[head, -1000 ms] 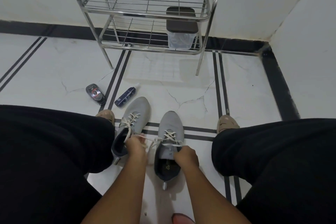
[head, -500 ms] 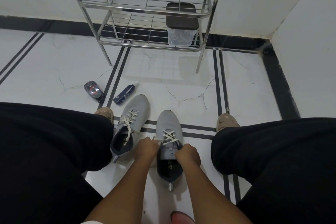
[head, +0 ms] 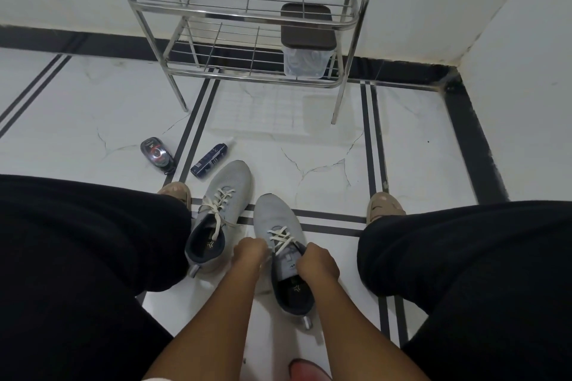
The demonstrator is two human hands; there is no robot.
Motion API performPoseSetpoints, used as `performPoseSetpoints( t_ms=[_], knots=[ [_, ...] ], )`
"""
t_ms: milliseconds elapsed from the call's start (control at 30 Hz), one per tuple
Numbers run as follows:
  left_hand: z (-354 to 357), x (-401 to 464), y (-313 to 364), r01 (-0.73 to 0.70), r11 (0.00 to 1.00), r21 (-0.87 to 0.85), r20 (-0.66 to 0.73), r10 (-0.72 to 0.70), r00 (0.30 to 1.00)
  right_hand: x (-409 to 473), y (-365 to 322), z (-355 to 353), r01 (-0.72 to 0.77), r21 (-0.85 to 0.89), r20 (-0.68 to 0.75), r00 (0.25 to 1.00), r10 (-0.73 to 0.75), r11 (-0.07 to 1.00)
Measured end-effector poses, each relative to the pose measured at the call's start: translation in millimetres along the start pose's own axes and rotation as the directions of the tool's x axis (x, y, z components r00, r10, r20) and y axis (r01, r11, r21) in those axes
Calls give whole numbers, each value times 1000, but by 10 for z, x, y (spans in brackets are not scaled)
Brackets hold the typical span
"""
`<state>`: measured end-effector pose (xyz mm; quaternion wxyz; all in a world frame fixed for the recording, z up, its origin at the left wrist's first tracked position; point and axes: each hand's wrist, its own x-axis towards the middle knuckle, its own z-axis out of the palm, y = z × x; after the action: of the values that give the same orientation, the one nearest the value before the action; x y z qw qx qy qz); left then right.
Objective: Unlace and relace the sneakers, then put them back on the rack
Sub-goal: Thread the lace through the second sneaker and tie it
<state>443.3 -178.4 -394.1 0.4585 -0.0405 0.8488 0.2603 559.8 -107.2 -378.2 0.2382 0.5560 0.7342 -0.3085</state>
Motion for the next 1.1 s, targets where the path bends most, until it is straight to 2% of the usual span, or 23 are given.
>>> performPoseSetpoints(
  t_ms=[33, 67, 100, 133, 200, 267, 300, 333, 367, 433, 500, 633, 833, 1000, 1100],
  knots=[
    [-10, -16, 66, 47, 983, -177, 88, -32, 996, 5, 1, 2, 6, 4, 4, 1000, -6, 1000],
    [-29, -10, 88, 77, 955, -285, 136, -39, 990, 0, -1, -2, 2, 17, 12, 1000, -2, 1000],
    [-34, 8, 115, 83, 947, -309, 147, -39, 988, 12, 1, -4, -1, 34, 22, 1000, 0, 999],
    [-65, -35, 163, 74, 953, -294, 131, -36, 991, 8, -5, -18, -7, 50, 44, 999, 5, 999],
    [-98, -78, 252, -19, 999, -36, 32, 20, 999, 16, -40, -51, -29, 105, 87, 996, 20, 994],
    [-189, -253, 456, -111, 994, 13, -76, 112, 991, 30, -114, -124, -24, 283, 47, 999, 11, 959],
    [-203, -298, 530, -167, 986, 0, -91, 166, 982, 39, -165, -186, 9, 395, -12, 1000, -4, 919],
    [-189, -335, 594, -207, 974, -91, -51, 203, 978, 32, -216, -266, 39, 504, -71, 997, -4, 863],
    [-175, -360, 635, -270, 957, -103, 15, 273, 962, 37, -264, -361, 54, 617, -101, 995, 11, 785],
    [-162, -488, 655, -378, 904, -202, 16, 389, 921, 32, -327, -532, 10, 812, -22, 1000, 14, 583],
    [-147, -493, 632, -487, 856, -175, 62, 503, 862, 18, -332, -642, -74, 906, 113, 991, -68, 418],
    [-142, -472, 555, -559, 829, -24, 158, 555, 817, -25, -294, -683, -168, 951, 219, 958, -184, 258],
    [-181, -372, 404, -500, 850, 167, 82, 493, 866, -5, -285, -791, -255, 967, 254, 943, -214, 21],
    [-276, -223, 249, -286, 934, 214, -74, 307, 949, 28, -258, -941, -116, 991, 110, 990, -92, -67],
    [-331, -191, 141, -107, 939, 328, -171, 170, 970, 61, -190, -1057, -10, 978, 18, 999, 34, -208]
  ],
)
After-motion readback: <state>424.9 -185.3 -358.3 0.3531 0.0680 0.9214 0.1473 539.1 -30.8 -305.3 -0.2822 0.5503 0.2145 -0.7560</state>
